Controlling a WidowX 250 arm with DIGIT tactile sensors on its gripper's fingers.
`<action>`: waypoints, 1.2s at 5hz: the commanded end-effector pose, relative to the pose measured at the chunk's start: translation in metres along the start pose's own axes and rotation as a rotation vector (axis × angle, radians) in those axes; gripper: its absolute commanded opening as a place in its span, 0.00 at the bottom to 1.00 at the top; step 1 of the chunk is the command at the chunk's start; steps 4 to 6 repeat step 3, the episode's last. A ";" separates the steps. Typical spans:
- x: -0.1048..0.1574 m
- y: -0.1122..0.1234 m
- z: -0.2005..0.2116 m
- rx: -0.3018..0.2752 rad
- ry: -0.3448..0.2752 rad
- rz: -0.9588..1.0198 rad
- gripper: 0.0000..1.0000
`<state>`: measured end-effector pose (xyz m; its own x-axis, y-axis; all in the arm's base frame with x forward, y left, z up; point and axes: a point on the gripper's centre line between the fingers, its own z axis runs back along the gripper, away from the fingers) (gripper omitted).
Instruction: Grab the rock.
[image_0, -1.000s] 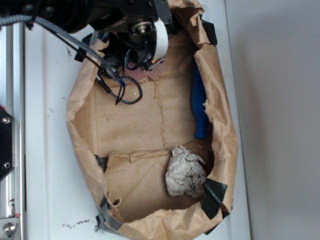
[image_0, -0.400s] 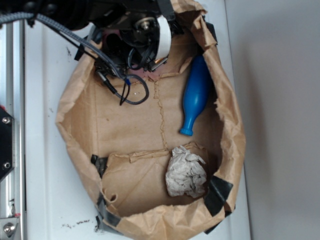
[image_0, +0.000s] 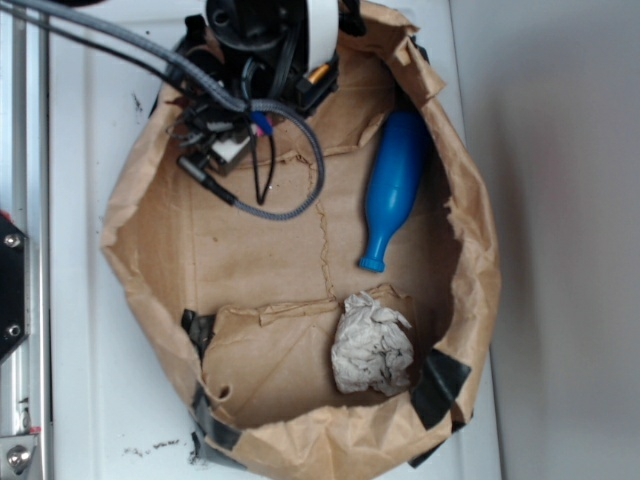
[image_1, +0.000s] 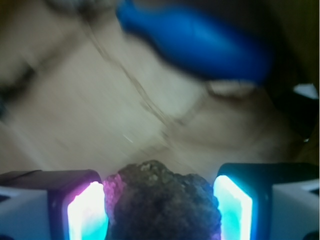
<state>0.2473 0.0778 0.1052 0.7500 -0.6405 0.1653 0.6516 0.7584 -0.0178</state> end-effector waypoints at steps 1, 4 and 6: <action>0.027 -0.027 0.056 -0.012 -0.094 0.425 0.00; 0.023 -0.024 0.050 0.042 -0.098 0.482 0.00; 0.023 -0.024 0.050 0.042 -0.098 0.482 0.00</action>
